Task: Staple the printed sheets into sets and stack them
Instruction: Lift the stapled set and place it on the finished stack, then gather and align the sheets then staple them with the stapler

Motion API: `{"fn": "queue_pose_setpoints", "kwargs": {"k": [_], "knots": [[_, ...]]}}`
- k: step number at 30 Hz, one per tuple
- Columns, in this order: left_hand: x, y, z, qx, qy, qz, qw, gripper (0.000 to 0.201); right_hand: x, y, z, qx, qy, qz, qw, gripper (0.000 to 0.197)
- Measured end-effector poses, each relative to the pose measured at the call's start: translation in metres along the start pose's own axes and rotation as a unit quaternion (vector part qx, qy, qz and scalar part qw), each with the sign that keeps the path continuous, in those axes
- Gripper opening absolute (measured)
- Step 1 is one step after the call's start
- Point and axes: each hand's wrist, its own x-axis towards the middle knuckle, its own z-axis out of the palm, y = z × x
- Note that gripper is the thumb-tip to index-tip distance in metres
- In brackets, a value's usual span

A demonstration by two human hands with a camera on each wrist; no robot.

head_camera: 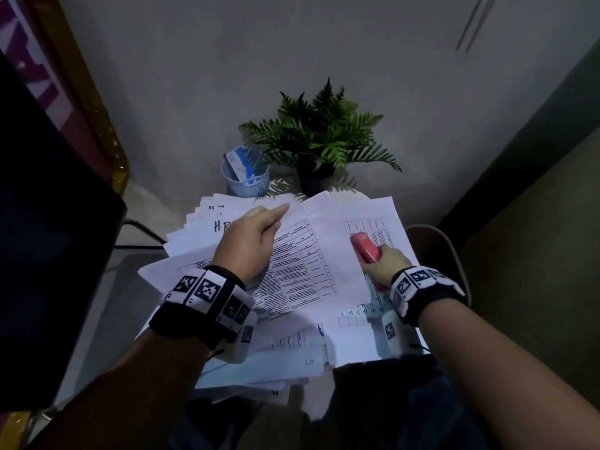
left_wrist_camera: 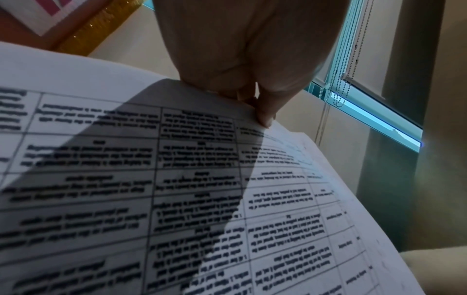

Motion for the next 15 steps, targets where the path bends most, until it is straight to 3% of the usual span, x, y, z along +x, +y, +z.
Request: {"fn": "queue_pose_setpoints", "kwargs": {"k": [5,9,11,13,15], "knots": [[-0.005,0.005,-0.002,-0.009,-0.003,-0.014,1.0,0.036,0.0,-0.006,0.0,-0.017,0.011,0.016,1.0,0.046],[-0.011,0.014,-0.011,-0.044,0.011,-0.022,0.999,0.036,-0.016,-0.012,-0.023,0.108,0.038,0.018,0.993,0.045],[-0.014,0.019,-0.015,-0.046,0.016,-0.012,0.999,0.036,-0.027,-0.016,-0.042,0.247,0.056,-0.009,0.967,0.042],[-0.018,0.024,-0.018,-0.042,0.022,-0.002,0.999,0.035,-0.044,-0.025,-0.063,0.4,0.054,-0.054,0.913,0.055],[-0.023,0.032,-0.023,-0.034,0.026,0.02,0.999,0.036,-0.061,-0.037,-0.081,0.478,0.072,-0.108,0.869,0.059]]}}
